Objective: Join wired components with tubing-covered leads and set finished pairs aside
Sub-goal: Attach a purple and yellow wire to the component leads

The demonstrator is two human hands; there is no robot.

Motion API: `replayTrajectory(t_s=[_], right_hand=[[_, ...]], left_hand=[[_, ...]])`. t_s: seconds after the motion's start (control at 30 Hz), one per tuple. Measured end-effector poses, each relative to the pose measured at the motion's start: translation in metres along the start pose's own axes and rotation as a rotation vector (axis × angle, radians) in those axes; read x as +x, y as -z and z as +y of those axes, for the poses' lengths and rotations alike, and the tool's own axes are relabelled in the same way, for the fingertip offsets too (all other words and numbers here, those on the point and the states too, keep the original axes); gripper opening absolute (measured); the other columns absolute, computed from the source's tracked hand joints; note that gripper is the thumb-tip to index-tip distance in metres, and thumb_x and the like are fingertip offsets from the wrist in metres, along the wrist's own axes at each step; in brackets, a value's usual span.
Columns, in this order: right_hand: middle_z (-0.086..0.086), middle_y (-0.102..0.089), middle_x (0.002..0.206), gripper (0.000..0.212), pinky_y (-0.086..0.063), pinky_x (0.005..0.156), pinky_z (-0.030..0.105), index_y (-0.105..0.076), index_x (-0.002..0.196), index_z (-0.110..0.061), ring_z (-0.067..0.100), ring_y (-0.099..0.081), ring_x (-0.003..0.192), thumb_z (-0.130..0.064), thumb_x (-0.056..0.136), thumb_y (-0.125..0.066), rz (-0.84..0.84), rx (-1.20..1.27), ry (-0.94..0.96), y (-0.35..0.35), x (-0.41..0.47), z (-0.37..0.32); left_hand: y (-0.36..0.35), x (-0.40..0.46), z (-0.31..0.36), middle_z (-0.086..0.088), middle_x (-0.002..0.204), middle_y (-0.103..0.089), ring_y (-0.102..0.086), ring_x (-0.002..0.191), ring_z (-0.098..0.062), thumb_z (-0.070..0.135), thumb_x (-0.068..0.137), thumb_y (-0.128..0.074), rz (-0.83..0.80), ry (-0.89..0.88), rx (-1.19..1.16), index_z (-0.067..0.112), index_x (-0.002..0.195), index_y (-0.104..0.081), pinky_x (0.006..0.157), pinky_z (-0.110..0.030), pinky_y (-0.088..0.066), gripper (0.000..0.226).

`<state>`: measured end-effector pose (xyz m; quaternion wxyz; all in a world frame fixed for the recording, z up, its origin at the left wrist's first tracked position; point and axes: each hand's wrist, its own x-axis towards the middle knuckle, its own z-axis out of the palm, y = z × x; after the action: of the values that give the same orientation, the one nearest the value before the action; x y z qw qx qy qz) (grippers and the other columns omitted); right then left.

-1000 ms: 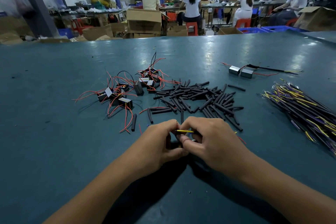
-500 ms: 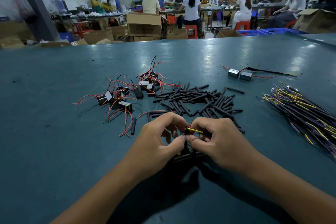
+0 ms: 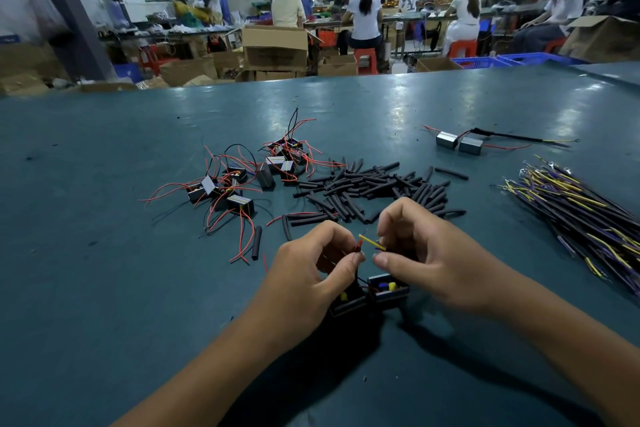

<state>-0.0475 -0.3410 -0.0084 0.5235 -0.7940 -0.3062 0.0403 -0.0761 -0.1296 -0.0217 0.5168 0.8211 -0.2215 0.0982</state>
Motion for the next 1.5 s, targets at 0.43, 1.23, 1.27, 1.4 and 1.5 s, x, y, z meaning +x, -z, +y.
replayTrajectory(t_s=[0.43,1.23,1.27,1.4,1.5], right_hand=[[0.001,-0.075,0.082,0.006,-0.047,0.056,0.012,-0.069,0.094,-0.023,0.009,-0.065,0.063,-0.028,0.091,-0.065,0.159,0.006,0.127,0.006,-0.001,-0.014],[-0.017,-0.074,0.089,0.026,-0.054,0.063,0.052,-0.056,0.1,-0.041,0.032,-0.059,0.063,-0.015,0.1,-0.055,0.09,-0.272,-0.035,-0.002,-0.007,-0.024],[-0.015,-0.074,0.09,0.028,-0.054,0.061,0.05,-0.055,0.099,-0.042,0.032,-0.058,0.062,-0.015,0.101,-0.054,0.086,-0.236,-0.051,-0.002,-0.007,-0.023],[-0.005,-0.073,0.087,0.031,-0.04,0.05,0.028,-0.056,0.095,-0.042,0.015,-0.046,0.054,-0.013,0.102,-0.051,0.06,-0.04,-0.126,-0.007,-0.006,-0.02],[-0.001,-0.069,0.077,0.016,-0.035,0.045,0.022,-0.061,0.094,-0.032,0.013,-0.042,0.052,-0.016,0.095,-0.056,0.089,0.171,-0.194,-0.014,-0.004,-0.021]], left_hand=[[0.0,-0.001,0.002,0.005,0.083,-0.071,-0.067,0.075,-0.018,0.013,0.094,-0.067,-0.008,0.049,-0.028,0.018,0.091,-0.062,0.073,-0.047,-0.056,0.008],[-0.002,-0.001,-0.006,0.003,0.077,-0.073,-0.073,0.069,-0.009,0.02,0.088,-0.074,0.081,-0.039,-0.048,0.023,0.087,-0.068,0.065,-0.036,-0.062,0.007],[-0.003,-0.002,-0.007,0.002,0.078,-0.073,-0.074,0.069,-0.01,0.021,0.088,-0.074,0.082,-0.04,-0.055,0.023,0.088,-0.067,0.066,-0.039,-0.062,0.007],[-0.005,-0.001,-0.01,0.002,0.077,-0.072,-0.073,0.07,-0.01,0.02,0.089,-0.074,0.093,-0.055,-0.033,0.023,0.089,-0.067,0.066,-0.044,-0.062,0.008],[-0.006,-0.001,-0.01,0.003,0.077,-0.071,-0.073,0.07,-0.012,0.022,0.089,-0.073,0.096,-0.069,-0.031,0.025,0.089,-0.067,0.065,-0.042,-0.062,0.006]])
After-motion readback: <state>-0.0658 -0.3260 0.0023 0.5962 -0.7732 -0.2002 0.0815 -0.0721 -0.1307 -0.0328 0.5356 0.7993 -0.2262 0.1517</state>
